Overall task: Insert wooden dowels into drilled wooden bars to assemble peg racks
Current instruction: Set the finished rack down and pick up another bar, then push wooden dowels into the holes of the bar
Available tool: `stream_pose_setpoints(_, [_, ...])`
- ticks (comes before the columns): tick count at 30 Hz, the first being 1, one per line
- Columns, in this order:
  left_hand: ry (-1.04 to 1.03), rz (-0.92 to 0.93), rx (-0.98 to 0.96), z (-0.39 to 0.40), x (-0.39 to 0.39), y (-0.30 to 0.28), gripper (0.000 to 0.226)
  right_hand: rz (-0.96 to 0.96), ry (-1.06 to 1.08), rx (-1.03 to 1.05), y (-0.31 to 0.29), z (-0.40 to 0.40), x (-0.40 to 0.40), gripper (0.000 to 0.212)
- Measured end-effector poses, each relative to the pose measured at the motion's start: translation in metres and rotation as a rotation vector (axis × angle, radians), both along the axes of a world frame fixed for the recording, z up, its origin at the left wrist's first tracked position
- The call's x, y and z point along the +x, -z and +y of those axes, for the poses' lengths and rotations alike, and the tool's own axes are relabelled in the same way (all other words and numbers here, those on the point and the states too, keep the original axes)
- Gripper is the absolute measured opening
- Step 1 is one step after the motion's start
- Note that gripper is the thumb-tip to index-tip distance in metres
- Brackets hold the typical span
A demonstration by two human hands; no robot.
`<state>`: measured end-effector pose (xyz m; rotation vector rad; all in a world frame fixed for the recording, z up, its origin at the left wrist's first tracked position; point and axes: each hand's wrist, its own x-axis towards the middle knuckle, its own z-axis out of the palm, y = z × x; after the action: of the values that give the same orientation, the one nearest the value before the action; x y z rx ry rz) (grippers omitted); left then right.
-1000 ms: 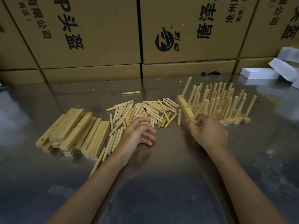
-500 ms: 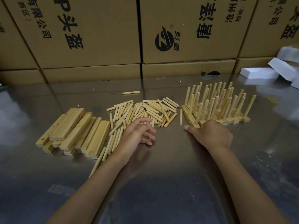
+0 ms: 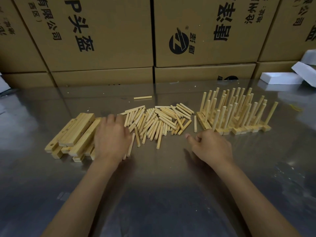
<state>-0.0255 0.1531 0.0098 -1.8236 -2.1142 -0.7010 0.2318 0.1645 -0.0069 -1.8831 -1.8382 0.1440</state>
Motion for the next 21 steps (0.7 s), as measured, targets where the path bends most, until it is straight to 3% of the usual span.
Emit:
stream_pose_setpoints(3, [-0.153,-0.021,-0.283,-0.003,-0.010,-0.002,0.038,0.022,-0.011,0.002,0.003,-0.001,-0.002,0.058])
stream_pose_setpoints(5, [-0.164,-0.056,-0.318,-0.003,-0.010,-0.002,0.041,0.030,-0.021,0.003,0.004,0.000,-0.003,0.057])
stream_pose_setpoints(11, [-0.177,-0.148,-0.313,-0.003,-0.011,-0.007,0.023,0.028,-0.097,0.026,0.008,-0.004,-0.013,0.050])
stream_pose_setpoints(13, [-0.172,-0.160,-0.334,-0.003,-0.011,-0.008,0.009,0.043,-0.164,0.041,0.008,-0.008,-0.021,0.037])
stream_pose_setpoints(15, [-0.161,-0.172,-0.336,-0.004,-0.010,-0.007,0.013,0.076,-0.276,0.068,0.010,-0.013,-0.031,0.016])
stream_pose_setpoints(18, [-0.144,-0.213,-0.269,-0.004,-0.010,-0.007,0.021,0.047,-0.461,0.062,0.017,-0.018,-0.048,0.036])
stream_pose_setpoints(21, [-0.063,-0.292,-0.059,-0.006,-0.010,-0.011,0.017,-0.039,-0.480,0.073,0.019,-0.016,-0.063,0.034])
